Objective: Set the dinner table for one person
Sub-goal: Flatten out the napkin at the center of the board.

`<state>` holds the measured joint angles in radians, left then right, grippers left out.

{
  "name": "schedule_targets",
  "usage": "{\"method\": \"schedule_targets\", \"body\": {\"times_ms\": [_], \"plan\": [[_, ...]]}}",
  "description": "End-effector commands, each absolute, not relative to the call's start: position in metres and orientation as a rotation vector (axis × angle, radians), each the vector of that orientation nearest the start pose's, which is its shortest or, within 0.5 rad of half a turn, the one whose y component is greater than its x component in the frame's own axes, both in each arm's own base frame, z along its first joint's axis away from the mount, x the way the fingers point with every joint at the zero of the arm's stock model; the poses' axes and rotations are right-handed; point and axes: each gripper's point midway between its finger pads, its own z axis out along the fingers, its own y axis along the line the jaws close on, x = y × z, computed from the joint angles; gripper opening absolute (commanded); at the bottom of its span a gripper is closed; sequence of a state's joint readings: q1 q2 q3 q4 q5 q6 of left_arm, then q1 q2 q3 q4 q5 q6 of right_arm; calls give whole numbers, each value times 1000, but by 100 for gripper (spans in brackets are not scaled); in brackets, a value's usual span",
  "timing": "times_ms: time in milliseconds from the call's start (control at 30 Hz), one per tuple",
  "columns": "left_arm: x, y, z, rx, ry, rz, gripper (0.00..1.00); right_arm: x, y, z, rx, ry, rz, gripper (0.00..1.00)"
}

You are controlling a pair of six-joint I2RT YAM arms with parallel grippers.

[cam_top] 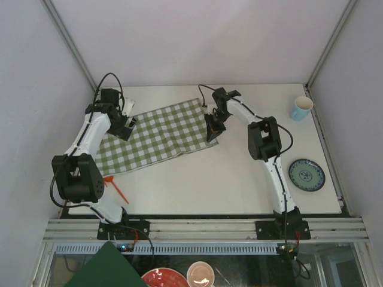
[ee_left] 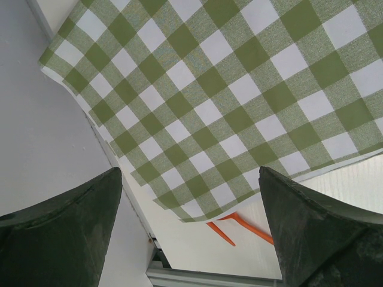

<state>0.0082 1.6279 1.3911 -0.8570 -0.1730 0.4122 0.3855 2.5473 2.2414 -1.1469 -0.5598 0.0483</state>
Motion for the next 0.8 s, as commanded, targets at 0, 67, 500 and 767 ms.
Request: {"method": "schedule_targets", "body": {"times_ms": [0, 67, 500, 767], "plan": [[362, 48, 156, 490, 2588, 375, 100, 421, 254, 55, -590, 2861, 761, 0], [362, 48, 158, 488, 2585, 378, 100, 422, 250, 58, -584, 2858, 749, 0], [362, 48, 164, 488, 2573, 379, 100, 420, 190, 63, -414, 2912, 694, 0], [362, 49, 164, 487, 2577, 386, 100, 415, 167, 66, -348, 2922, 695, 0]]}}
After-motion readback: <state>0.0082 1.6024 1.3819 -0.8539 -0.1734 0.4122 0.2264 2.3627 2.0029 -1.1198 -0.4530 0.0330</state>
